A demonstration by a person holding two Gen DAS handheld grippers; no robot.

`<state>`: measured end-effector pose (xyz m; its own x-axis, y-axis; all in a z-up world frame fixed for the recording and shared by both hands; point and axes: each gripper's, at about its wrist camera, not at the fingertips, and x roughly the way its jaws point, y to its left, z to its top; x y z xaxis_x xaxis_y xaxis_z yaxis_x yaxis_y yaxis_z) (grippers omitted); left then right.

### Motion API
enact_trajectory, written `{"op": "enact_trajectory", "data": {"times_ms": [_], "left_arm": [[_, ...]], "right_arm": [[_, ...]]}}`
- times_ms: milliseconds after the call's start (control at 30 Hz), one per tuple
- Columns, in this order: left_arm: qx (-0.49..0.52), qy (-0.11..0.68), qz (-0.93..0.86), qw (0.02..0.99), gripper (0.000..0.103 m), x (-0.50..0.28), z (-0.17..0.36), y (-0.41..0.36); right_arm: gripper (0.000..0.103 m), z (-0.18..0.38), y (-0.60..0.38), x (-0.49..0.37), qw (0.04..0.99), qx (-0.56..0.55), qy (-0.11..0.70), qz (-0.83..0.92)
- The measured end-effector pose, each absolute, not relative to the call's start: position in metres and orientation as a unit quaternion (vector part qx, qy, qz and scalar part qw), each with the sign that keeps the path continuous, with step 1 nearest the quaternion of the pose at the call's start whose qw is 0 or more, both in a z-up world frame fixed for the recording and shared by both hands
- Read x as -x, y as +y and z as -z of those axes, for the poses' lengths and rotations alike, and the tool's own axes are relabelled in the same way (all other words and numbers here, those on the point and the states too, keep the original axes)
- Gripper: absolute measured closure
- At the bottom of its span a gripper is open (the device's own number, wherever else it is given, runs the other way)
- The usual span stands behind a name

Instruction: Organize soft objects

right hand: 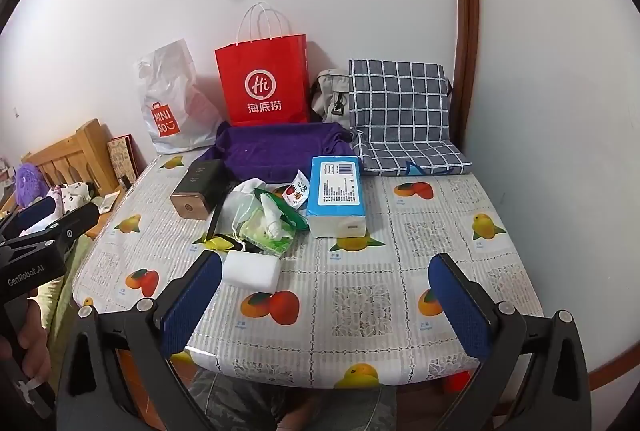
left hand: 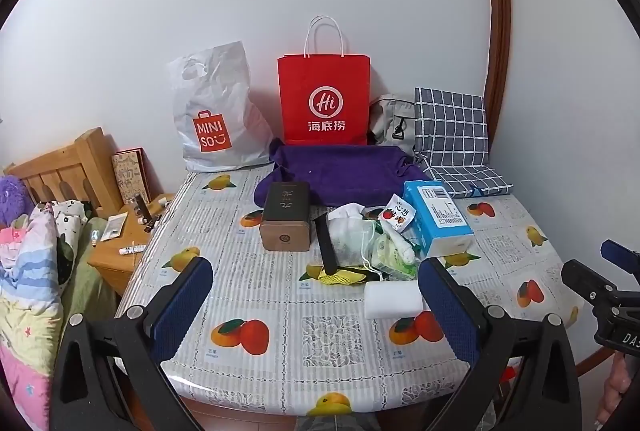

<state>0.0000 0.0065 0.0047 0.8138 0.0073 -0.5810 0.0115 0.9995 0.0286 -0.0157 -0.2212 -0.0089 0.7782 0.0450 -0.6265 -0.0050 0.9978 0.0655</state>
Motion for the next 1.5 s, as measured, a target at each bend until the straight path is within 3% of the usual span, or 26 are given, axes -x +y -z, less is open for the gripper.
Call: {"op": "enact_trajectory", "data": {"times_ms": [1500], "left_arm": [[-0.025,0.302,-0.005,0.953,0.000,0.0014,-0.0092,0.0096]], "right_arm": [[0.001,0.0063,-0.2262,0.0174,0.944,-0.035,0.326,-0.016]]}}
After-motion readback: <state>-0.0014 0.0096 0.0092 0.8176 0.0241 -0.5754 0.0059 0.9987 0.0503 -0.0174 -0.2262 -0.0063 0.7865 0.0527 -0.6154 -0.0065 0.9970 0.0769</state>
